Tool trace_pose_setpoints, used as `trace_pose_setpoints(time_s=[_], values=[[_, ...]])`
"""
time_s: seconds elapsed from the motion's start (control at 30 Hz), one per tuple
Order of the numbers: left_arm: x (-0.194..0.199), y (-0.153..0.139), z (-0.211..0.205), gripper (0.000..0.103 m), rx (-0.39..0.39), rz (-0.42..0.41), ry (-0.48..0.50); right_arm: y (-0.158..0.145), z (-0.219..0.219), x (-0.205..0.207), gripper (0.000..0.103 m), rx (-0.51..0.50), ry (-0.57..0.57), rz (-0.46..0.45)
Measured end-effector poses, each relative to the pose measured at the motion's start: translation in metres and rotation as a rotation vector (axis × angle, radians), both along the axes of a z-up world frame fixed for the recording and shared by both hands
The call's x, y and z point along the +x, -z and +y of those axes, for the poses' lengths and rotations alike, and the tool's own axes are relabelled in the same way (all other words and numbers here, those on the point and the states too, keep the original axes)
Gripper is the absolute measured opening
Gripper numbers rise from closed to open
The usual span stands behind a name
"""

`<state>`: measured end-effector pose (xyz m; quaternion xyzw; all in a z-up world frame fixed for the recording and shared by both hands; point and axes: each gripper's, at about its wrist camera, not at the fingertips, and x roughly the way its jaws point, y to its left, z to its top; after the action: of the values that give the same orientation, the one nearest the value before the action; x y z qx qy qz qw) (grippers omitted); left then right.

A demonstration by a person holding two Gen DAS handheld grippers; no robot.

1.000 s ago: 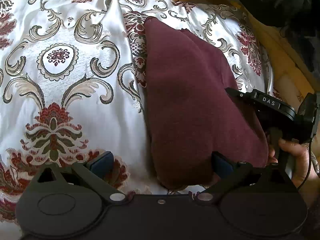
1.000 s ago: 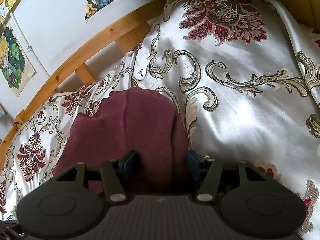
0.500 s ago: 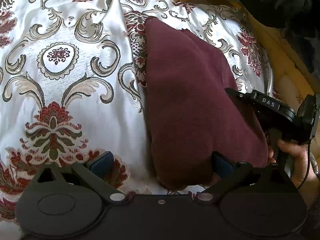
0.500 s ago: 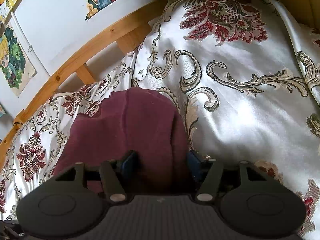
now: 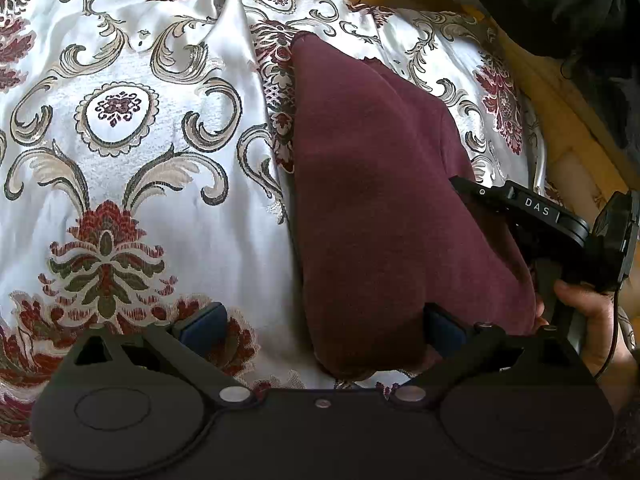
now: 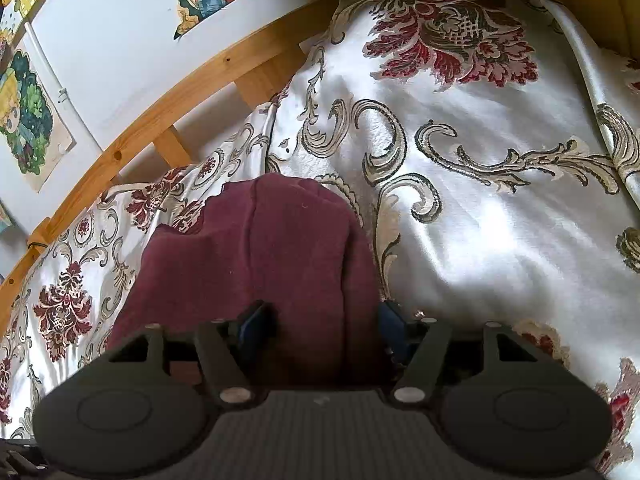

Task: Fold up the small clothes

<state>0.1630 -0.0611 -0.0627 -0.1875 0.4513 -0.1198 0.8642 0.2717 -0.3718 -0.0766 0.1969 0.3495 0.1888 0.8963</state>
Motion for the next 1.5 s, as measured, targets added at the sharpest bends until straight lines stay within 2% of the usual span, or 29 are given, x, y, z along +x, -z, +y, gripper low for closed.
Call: trace_pose_setpoints(time_s=[0.27,0.6,0.63,0.7,0.83,0.9,1.0,1.13,1.2,1.27,1.37,1.5], values=[[0.000,0.001,0.000,0.102,-0.007,-0.002,-0.003,0.000,0.013,-0.001,0.083,-0.047,-0.041,-0.026],[0.001,0.001,0.000,0.102,-0.008,-0.002,-0.010,0.000,0.017,-0.002,0.083,-0.070,-0.033,-0.033],[0.001,0.001,-0.001,0.103,-0.008,-0.003,-0.010,0.000,0.017,-0.001,0.081,-0.072,-0.035,-0.032],[0.002,0.001,-0.001,0.103,-0.009,-0.003,-0.009,0.000,0.017,-0.001,0.066,-0.064,-0.042,-0.025],[0.004,0.000,0.000,0.103,-0.016,-0.001,-0.007,0.002,0.007,0.003,0.050,0.013,-0.036,0.009],[0.004,-0.003,0.002,0.102,-0.029,-0.008,-0.007,0.001,0.002,0.004,0.036,0.032,-0.026,0.013],[0.005,-0.010,0.003,0.102,-0.056,-0.051,-0.011,0.000,-0.001,0.003,0.029,0.035,-0.020,0.011],[0.015,-0.020,0.001,0.102,-0.110,-0.150,0.012,0.002,-0.005,0.004,0.029,0.061,-0.014,0.022],[0.028,-0.020,0.001,0.102,-0.133,-0.163,0.012,0.005,-0.006,0.005,0.030,0.072,-0.013,0.029],[0.041,-0.017,0.000,0.102,-0.153,-0.146,0.001,0.007,-0.008,0.005,0.031,0.084,-0.010,0.035],[0.053,-0.004,0.003,0.102,-0.173,-0.068,-0.044,0.010,-0.010,0.006,0.034,0.105,-0.006,0.046],[0.057,0.009,0.008,0.102,-0.228,-0.016,-0.077,0.011,-0.010,0.007,0.036,0.102,-0.005,0.047]])
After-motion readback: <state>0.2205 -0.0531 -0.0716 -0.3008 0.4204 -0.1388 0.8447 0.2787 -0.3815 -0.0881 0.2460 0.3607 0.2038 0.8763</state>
